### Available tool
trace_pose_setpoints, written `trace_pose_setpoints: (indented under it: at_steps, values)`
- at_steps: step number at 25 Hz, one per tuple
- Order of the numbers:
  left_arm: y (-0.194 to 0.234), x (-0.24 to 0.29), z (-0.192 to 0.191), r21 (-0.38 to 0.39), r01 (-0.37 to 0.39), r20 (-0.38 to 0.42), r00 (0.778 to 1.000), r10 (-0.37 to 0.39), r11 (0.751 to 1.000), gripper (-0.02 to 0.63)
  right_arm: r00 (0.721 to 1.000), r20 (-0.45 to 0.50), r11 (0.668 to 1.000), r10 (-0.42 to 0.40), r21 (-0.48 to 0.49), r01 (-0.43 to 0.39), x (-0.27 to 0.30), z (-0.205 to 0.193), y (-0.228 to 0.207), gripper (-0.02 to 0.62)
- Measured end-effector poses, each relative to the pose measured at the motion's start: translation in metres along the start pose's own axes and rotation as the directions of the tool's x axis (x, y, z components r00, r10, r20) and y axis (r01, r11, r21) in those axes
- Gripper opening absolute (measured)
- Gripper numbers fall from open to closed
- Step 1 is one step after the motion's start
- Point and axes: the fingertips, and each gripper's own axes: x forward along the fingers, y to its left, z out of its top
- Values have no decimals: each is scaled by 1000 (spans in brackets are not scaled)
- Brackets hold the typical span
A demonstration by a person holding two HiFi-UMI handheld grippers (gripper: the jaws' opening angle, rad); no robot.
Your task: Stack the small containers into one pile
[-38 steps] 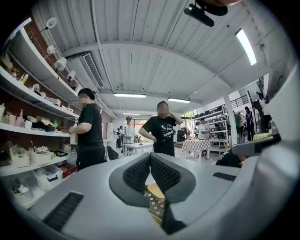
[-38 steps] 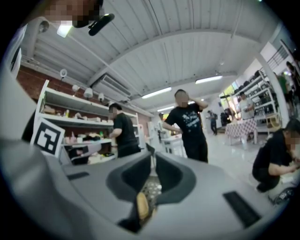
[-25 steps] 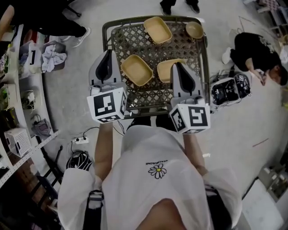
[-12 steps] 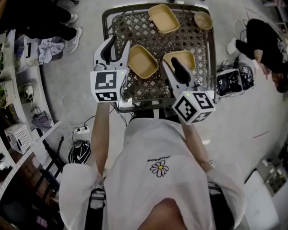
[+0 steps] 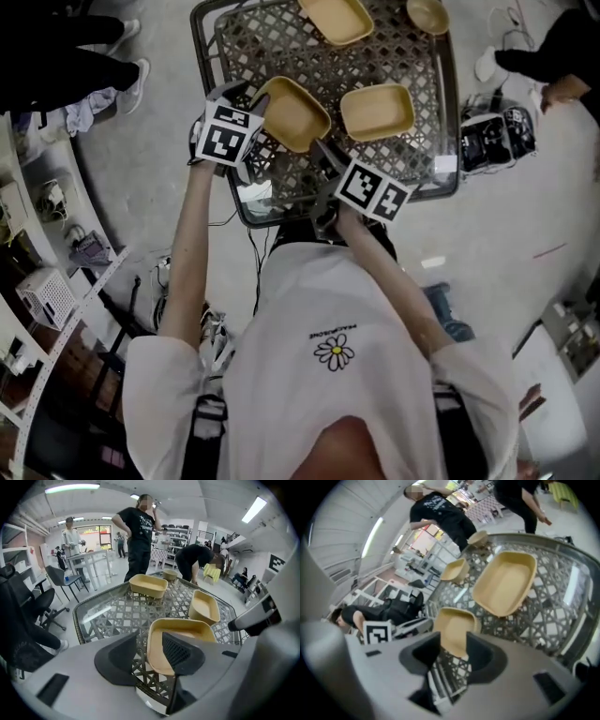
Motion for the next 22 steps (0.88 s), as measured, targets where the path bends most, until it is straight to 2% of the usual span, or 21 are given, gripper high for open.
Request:
trace_pose_setpoints:
  at_steps: [4,5,9,12,16,19,22]
  values:
    - [0,17,-16,-10,29,-58,998,-30,1000,189,996,-49,989,-80,125,85,25,-17,-33,176]
    - [0,20,-18,-12,32,-69,997,-32,999,169,995,-53,986,-86,141,92,30,-19,-36,175]
    - [4,29,-26,-9,22,-107,994,-22,1000,91,993,-63,979,-101,171,110,38,-22,-41,153]
    - [2,34,-29,-9,21,-134,991,-22,1000,81,991,-82,974,-107,189,121,41,-26,-47,141]
    - [-2,41,-32,-14,30,-164,986,-31,999,48,986,-130,981,-107,150,126,45,-30,-55,106]
    - [-5,42,-33,-19,32,-143,989,-34,999,44,984,-155,986,-93,124,113,44,-30,-52,59]
    - [-2,14,-8,-34,-45,-70,997,43,998,43,991,-118,997,-67,31,71,35,-10,-34,51]
